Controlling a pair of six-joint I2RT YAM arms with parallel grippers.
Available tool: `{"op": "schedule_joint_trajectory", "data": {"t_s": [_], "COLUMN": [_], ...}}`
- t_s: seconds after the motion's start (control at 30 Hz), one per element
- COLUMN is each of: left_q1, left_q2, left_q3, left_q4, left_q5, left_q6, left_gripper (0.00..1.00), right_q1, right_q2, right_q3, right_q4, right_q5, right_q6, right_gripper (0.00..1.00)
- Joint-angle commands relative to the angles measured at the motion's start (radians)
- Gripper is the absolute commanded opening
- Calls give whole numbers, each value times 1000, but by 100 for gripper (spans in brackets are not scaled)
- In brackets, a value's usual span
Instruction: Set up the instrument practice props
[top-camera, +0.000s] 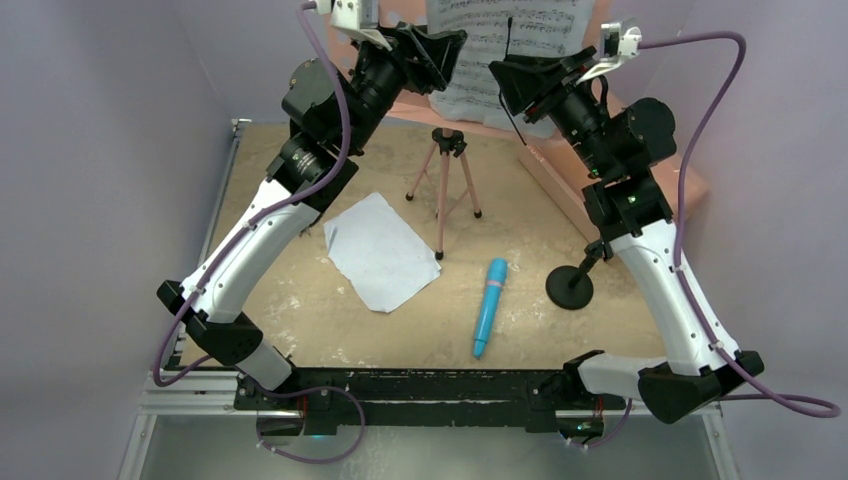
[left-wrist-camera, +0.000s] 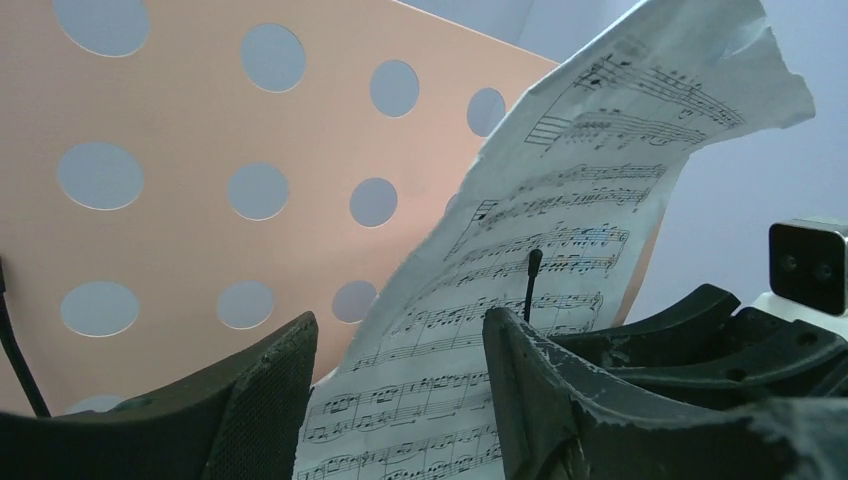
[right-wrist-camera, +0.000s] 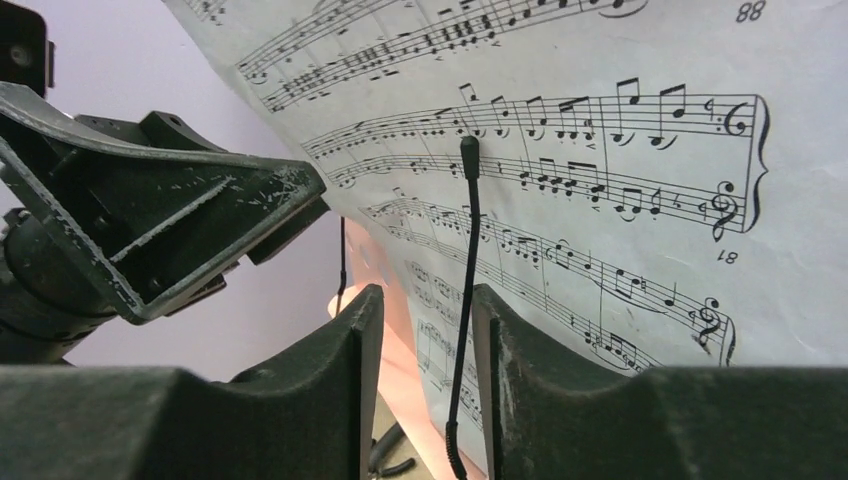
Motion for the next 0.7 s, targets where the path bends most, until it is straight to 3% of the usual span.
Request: {"op": "schedule_joint_trajectory", "data": {"t_s": [0.0,0.37,0.67], "left_q1": [6,6,6], "left_q2": [-42,-63,-133], "left_q3": [-13,-28,-125], "left_q4": [46,51,119], "left_q5": [-26,-44,-29], "left_q6": [6,19,22], "left_gripper": [64,73,81], "right_q1": [2,2,3], "right_q2": [-39,-53,-81], "right_q3": [50,56,33], "right_q4": [77,77,98], "right_q5": [14,25,9], "right_q6": [7,-3,-14], "right_gripper": [43,60,78]}}
